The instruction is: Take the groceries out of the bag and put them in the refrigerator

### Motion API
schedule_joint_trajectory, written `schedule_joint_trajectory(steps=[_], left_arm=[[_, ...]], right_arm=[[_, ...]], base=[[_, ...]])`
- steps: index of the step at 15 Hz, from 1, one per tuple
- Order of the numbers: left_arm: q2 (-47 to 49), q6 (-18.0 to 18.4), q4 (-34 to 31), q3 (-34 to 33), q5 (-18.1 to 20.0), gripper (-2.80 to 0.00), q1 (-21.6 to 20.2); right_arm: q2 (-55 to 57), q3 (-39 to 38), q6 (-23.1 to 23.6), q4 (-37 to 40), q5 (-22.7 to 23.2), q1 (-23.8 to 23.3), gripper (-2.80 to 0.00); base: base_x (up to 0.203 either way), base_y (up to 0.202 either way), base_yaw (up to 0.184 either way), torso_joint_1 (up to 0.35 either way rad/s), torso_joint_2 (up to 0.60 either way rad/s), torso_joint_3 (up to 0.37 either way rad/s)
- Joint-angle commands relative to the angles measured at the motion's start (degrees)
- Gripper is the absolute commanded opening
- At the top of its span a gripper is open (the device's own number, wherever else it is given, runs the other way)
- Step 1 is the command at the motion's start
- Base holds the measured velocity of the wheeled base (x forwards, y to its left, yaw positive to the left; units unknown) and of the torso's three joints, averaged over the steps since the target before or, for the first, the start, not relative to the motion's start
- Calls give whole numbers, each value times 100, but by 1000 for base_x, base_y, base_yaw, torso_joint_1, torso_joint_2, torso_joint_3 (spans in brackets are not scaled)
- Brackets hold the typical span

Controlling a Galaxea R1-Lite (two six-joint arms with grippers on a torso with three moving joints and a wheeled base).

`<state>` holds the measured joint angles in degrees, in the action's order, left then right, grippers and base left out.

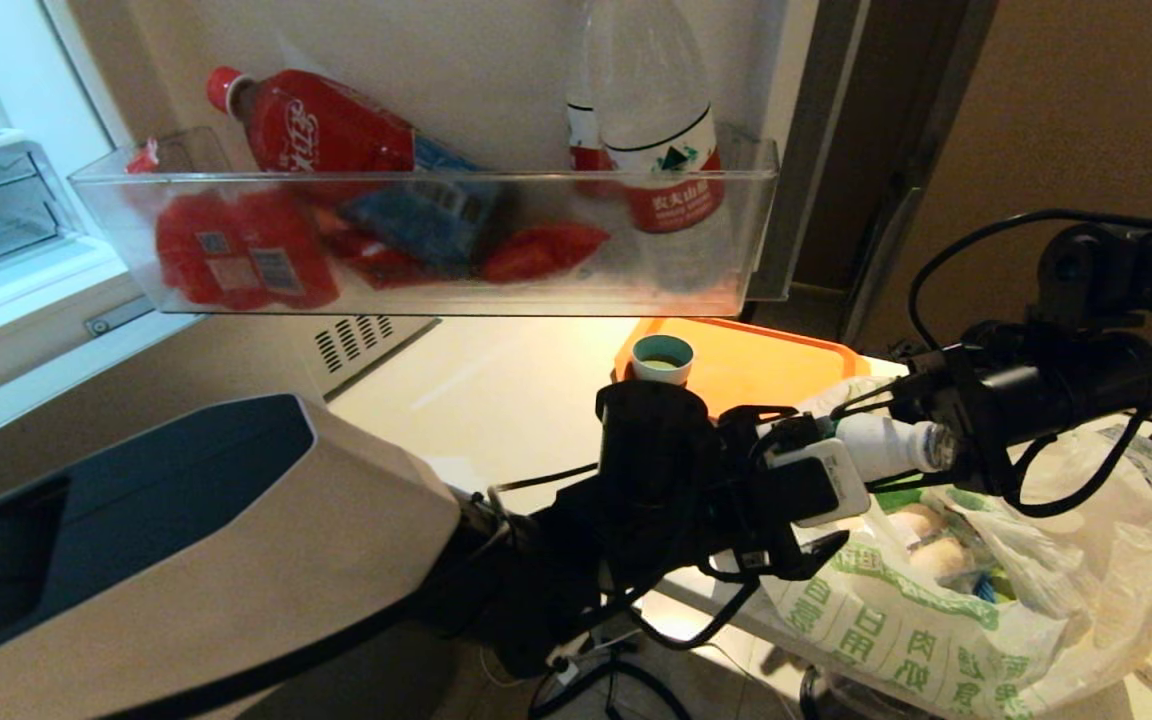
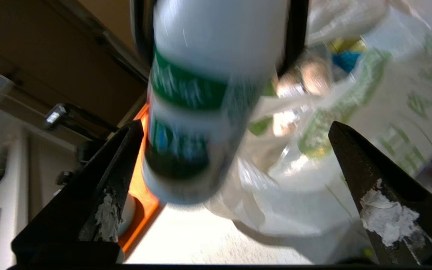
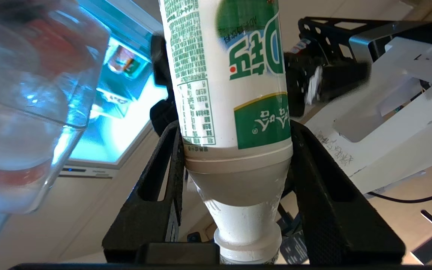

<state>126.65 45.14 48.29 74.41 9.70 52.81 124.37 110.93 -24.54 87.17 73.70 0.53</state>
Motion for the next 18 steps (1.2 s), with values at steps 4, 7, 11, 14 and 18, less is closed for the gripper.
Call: schedule_joint_trajectory(steps=[4, 7, 11, 14, 18], left_arm=[[97, -3, 116, 41, -39, 0, 132], [191, -102, 256, 63, -151, 0, 157], [246, -192, 260, 135, -295, 0, 295], [246, -225, 260, 188, -338, 0, 335], [469, -225, 419, 592, -408, 0, 335]], right_arm=[[-2, -2, -18, 49, 48, 116, -280], [-27, -2, -24, 49, 48, 140, -280], [-35, -2, -24, 49, 48, 158, -280], [-53, -2, -24, 49, 48, 151, -280], [-53, -10, -24, 49, 48, 162, -280]], base=[[0, 0, 0, 0, 0, 0], [0, 0, 0, 0, 0, 0], [0, 0, 0, 0, 0, 0], [0, 0, 0, 0, 0, 0], [0, 0, 0, 0, 0, 0]])
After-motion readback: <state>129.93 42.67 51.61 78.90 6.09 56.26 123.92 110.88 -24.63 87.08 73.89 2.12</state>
